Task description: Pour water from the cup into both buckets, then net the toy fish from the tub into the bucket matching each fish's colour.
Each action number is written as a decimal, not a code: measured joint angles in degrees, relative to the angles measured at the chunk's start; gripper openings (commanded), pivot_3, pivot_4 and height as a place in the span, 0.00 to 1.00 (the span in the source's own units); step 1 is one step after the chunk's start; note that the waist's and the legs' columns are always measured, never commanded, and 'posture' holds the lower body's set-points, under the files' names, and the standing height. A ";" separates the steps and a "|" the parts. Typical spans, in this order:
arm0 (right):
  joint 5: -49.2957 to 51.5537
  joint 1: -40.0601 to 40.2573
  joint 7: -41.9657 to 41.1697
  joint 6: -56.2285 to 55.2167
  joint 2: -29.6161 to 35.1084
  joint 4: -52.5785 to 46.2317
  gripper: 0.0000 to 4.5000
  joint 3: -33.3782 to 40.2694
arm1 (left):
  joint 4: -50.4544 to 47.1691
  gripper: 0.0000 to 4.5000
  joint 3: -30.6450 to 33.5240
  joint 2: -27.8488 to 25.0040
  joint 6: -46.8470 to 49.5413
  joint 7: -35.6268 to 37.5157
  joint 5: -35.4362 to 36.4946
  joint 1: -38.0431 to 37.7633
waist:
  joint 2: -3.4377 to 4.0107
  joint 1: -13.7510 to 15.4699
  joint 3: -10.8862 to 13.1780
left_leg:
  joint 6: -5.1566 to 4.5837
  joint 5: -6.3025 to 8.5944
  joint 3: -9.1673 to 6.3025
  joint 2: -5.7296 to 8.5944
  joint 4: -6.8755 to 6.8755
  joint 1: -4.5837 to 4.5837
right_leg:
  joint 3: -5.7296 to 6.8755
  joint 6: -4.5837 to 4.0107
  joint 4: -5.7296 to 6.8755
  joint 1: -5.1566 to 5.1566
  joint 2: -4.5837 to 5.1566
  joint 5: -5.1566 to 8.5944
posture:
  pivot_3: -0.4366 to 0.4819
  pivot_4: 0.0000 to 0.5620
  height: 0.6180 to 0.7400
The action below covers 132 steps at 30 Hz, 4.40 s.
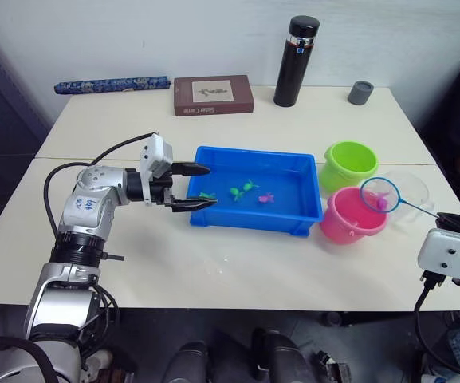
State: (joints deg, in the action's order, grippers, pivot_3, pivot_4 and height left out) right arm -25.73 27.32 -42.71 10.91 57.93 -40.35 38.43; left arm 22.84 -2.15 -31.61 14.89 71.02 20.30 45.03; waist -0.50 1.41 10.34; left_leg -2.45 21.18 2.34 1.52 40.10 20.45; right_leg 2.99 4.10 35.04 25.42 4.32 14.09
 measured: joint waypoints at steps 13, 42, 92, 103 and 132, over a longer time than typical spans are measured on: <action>-14.16 0.16 7.88 -9.97 -9.33 1.04 0.00 -4.48 | 0.26 1.00 0.00 0.44 -0.04 0.30 -0.02 0.02 | 0.00 -0.02 0.00 | 0.00 -0.01 0.05 0.01 0.02 -0.02 | -0.04 0.00 0.06 0.00 -0.01 0.00 | 0.48 0.27 1.00; -29.93 2.31 20.30 -21.28 -15.76 2.71 0.00 -4.20 | -0.14 1.00 0.01 0.42 0.04 0.25 -0.01 -0.05 | 0.00 -0.08 0.00 | -0.02 -0.01 0.12 0.02 0.02 -0.08 | -0.14 -0.01 0.14 0.00 -0.04 0.01 | 0.48 0.27 1.00; 18.26 -48.35 -6.01 3.64 -5.69 24.90 0.00 -41.50 | -22.45 1.00 12.39 -10.04 11.15 -10.36 5.25 -19.09 | -0.01 -0.82 -0.01 | -0.03 -0.03 0.02 -0.01 0.09 -0.07 | -0.07 -0.06 0.23 0.04 0.16 0.03 | 0.48 0.27 1.00; 15.90 -49.82 -5.47 -1.81 -8.69 27.42 0.00 -45.73 | -24.73 1.00 12.73 -10.82 12.66 -11.53 6.52 -20.36 | -0.01 -1.57 -0.01 | -0.01 -0.02 0.01 -0.02 0.07 -0.07 | -0.07 -0.06 0.23 0.05 0.16 0.03 | 0.48 0.27 1.00; 15.49 -57.30 -10.37 5.23 -22.48 30.30 0.00 -55.52 | -33.78 1.00 18.11 -13.93 17.34 -16.14 10.36 -30.38 | 0.00 -1.67 0.00 | 0.01 -0.02 -0.06 -0.05 -0.02 -0.07 | -0.04 -0.09 0.13 0.05 0.17 0.04 | 0.48 0.27 1.00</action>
State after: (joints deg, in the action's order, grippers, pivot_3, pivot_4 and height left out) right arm -10.25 -29.98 -53.07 16.14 35.45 -10.06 -17.09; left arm -10.94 15.96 -45.54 32.24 54.89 30.66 14.65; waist -0.50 -0.27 10.33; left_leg -2.44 21.16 2.28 1.47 40.08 20.37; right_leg 2.95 4.02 35.17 25.47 4.49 14.13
